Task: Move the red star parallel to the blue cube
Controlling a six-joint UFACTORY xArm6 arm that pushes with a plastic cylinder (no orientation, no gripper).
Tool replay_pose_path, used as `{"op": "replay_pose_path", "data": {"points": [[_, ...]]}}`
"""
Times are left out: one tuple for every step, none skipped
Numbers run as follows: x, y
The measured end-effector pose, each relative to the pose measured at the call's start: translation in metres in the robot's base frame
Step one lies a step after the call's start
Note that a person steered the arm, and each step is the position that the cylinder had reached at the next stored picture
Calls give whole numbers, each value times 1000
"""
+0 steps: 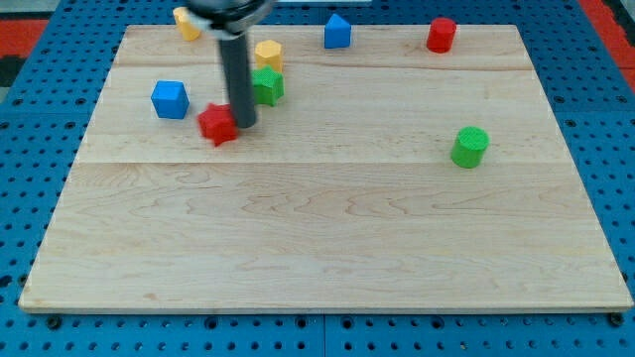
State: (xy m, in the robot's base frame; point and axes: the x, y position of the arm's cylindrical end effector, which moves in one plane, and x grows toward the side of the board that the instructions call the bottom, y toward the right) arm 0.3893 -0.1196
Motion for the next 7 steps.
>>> {"op": "replay_pose_path", "data": {"points": [[-2,-6],[-34,-26],[0,-71],[40,-71],[-9,-67],[0,-34],[22,-16]]}}
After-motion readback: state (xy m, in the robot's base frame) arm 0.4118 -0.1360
